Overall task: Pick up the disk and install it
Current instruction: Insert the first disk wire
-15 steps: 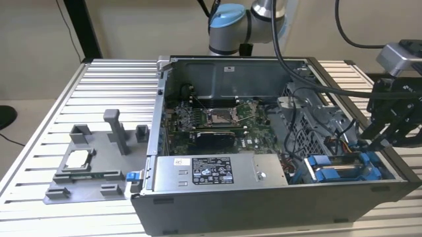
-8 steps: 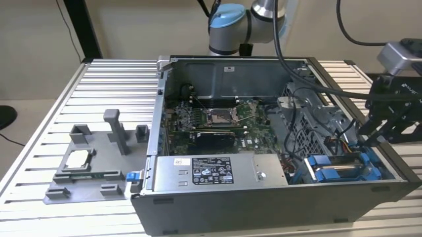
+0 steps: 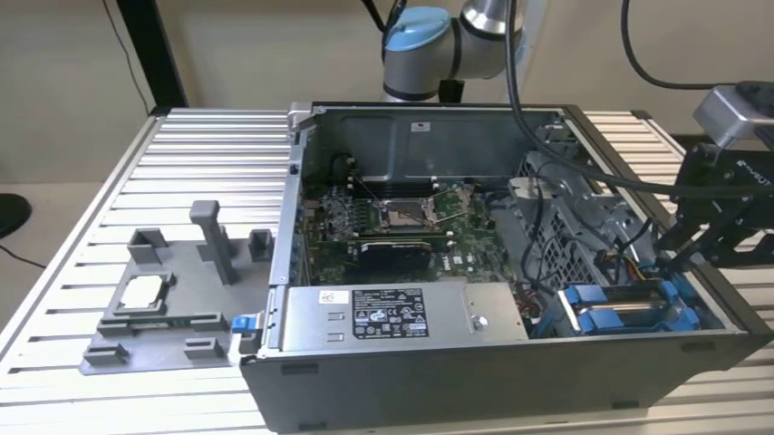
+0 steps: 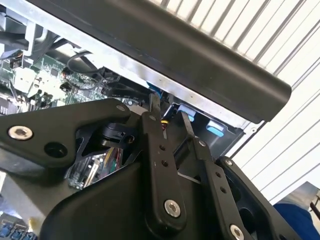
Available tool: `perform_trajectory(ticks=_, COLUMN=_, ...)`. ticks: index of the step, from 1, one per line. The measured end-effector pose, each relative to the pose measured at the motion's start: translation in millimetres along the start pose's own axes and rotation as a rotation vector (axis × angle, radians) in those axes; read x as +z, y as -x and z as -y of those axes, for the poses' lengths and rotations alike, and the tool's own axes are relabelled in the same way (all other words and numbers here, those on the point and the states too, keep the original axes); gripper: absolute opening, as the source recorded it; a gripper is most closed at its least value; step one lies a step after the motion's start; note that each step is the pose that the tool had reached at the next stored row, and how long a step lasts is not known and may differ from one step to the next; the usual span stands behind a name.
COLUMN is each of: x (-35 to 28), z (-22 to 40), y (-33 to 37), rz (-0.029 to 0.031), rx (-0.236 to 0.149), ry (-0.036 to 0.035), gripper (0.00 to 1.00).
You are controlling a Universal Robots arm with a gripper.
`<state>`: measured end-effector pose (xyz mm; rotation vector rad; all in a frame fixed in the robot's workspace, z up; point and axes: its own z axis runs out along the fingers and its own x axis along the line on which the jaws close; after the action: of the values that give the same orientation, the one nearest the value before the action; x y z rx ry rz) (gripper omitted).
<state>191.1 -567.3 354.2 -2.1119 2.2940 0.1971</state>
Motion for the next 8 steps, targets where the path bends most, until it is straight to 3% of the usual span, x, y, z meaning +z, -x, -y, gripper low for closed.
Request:
perform_trajectory(ticks=3, x=1.6, z=0.2, y=-0.1, rz=0.0056, rx=0.010, ry=0.0017, gripper=1.00)
perform_trajectory(ticks=8, x=1.7, z=0.2, y=-0.1, rz=0.0056, rx=0.011, ry=0.0017, gripper=1.00)
